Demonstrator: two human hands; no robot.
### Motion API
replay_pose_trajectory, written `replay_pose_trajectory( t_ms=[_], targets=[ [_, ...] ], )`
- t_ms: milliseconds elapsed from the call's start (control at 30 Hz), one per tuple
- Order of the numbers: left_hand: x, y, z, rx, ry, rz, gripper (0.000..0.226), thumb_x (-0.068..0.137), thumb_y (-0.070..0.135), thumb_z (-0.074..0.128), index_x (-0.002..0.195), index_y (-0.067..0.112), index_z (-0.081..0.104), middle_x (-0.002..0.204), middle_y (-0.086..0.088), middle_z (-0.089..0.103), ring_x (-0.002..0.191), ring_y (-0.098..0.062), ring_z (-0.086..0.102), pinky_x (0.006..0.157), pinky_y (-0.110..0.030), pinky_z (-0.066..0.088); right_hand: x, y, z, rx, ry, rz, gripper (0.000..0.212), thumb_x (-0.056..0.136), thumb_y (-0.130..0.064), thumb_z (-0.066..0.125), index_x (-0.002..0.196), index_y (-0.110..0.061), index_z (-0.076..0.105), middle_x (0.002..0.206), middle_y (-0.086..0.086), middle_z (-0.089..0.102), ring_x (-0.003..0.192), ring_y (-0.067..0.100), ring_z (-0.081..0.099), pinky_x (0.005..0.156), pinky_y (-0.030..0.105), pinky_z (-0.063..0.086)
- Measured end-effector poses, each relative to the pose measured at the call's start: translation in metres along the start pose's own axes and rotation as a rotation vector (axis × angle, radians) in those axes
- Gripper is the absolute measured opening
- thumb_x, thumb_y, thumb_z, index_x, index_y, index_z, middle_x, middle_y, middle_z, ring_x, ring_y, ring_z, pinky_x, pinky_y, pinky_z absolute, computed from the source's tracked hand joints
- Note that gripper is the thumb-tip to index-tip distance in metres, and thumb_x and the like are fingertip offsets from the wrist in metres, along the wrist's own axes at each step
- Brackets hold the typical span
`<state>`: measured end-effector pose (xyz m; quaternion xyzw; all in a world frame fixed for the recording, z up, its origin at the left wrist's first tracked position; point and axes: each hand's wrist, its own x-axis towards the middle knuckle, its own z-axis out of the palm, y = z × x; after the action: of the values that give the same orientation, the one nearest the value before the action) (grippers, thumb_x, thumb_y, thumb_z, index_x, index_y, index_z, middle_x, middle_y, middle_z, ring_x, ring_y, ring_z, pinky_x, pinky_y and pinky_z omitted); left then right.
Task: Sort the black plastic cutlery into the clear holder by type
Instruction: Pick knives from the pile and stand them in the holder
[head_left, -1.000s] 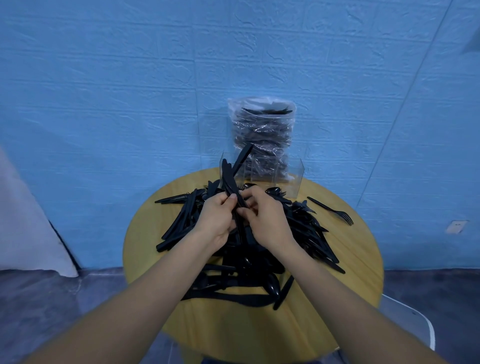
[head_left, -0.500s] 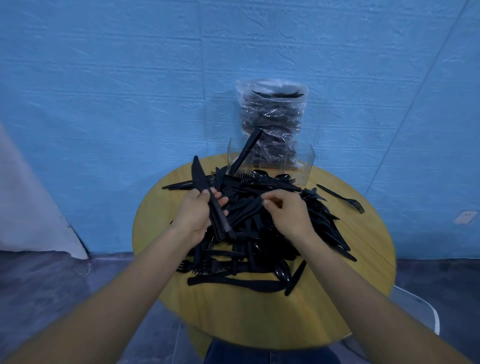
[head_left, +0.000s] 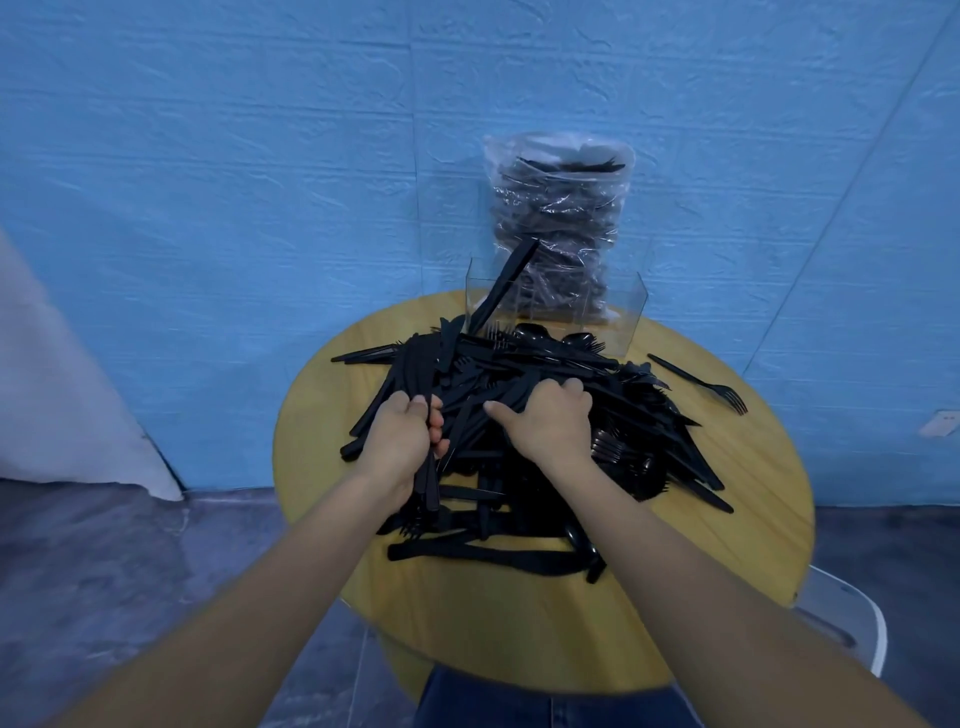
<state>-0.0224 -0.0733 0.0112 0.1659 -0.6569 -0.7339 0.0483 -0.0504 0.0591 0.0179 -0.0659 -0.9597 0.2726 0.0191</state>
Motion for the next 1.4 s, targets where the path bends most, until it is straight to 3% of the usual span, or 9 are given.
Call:
replay_pose_trajectory(
  t_ms=[100,233,367,533,700,800,1033,1233,1400],
  targets=[
    [0.002,0.0,0.001,0.031,-0.009,0.014,0.031,0.104,0.014,0.027,0.083,0.01,0.05,0.07,-0.002,0.044,0.057,-0.011,0.038,0.052,-0.022,0.043,0.006,-0.005,0.009,-0.037,0.061,0.062,0.068,0.08,-0.059,0.063,0.115,-0.002,0.052,0.127,0.015,0.043,0.118,0.03,0.039,0.091,0.035,0.04],
    [0.005,0.001,0.002,0.048,-0.022,0.019,0.031,0.104,0.014,0.027,0.083,0.01,0.05,0.07,-0.002,0.045,0.058,-0.01,0.039,0.054,-0.022,0.043,0.012,-0.008,0.011,0.022,0.048,0.124,0.063,0.08,-0.054,0.066,0.117,-0.005,0.054,0.127,0.014,0.046,0.118,0.03,0.042,0.095,0.036,0.039],
    [0.006,0.003,0.005,0.049,-0.045,0.029,0.03,0.104,0.014,0.028,0.084,0.009,0.05,0.07,-0.002,0.045,0.059,-0.01,0.04,0.058,-0.023,0.045,0.021,-0.007,0.01,0.196,0.01,0.18,0.034,0.08,-0.043,0.071,0.079,-0.013,0.055,0.099,0.01,0.054,0.096,0.027,0.052,0.079,0.036,0.045],
    [0.007,0.006,0.01,0.061,-0.061,0.06,0.03,0.104,0.014,0.027,0.084,0.009,0.05,0.072,-0.003,0.045,0.06,-0.011,0.04,0.061,-0.024,0.048,0.023,0.0,-0.003,0.6,0.0,0.172,0.043,0.087,-0.016,0.067,0.058,-0.015,0.034,0.058,-0.001,0.04,0.051,0.014,0.039,0.049,0.024,0.033],
    [0.008,0.012,0.016,0.087,-0.101,0.109,0.029,0.104,0.015,0.027,0.084,0.011,0.049,0.074,-0.003,0.046,0.06,-0.01,0.041,0.068,-0.026,0.051,0.022,0.004,-0.024,0.783,0.104,0.056,0.009,0.09,-0.017,0.062,0.088,-0.013,0.054,0.082,0.002,0.058,0.081,0.022,0.06,0.068,0.027,0.049],
    [0.006,0.018,0.025,0.128,-0.117,0.167,0.028,0.103,0.016,0.028,0.084,0.012,0.049,0.075,-0.002,0.047,0.061,-0.01,0.044,0.074,-0.029,0.053,0.023,0.007,-0.044,0.787,0.174,-0.034,0.009,0.09,-0.016,0.06,0.098,-0.014,0.057,0.085,0.003,0.059,0.082,0.023,0.061,0.075,0.037,0.053],
    [-0.006,0.03,0.052,0.329,-0.183,0.376,0.027,0.102,0.017,0.029,0.081,0.012,0.045,0.081,-0.002,0.053,0.073,-0.01,0.05,0.073,-0.026,0.048,0.006,0.0,-0.076,0.719,0.074,-0.268,0.006,0.088,-0.009,0.059,0.09,-0.013,0.055,0.069,0.001,0.058,0.058,0.011,0.056,0.06,0.031,0.051],
    [-0.031,0.033,0.065,0.438,-0.309,0.432,0.019,0.102,0.015,0.03,0.091,0.005,0.042,0.082,-0.008,0.056,0.067,-0.014,0.056,0.065,-0.029,0.055,0.001,0.002,-0.069,0.623,0.176,-0.238,0.021,0.082,-0.007,0.061,0.076,-0.014,0.041,0.067,0.008,0.054,0.063,0.023,0.055,0.063,0.04,0.049],
    [-0.039,0.036,0.064,0.442,-0.286,0.437,0.023,0.103,0.017,0.027,0.084,0.012,0.039,0.073,0.001,0.047,0.058,-0.007,0.042,0.048,-0.014,0.039,-0.01,0.003,-0.068,0.809,0.02,-0.281,0.024,0.089,-0.018,0.064,0.09,-0.017,0.04,0.077,0.006,0.052,0.051,0.007,0.054,0.048,0.018,0.047]
  ],
)
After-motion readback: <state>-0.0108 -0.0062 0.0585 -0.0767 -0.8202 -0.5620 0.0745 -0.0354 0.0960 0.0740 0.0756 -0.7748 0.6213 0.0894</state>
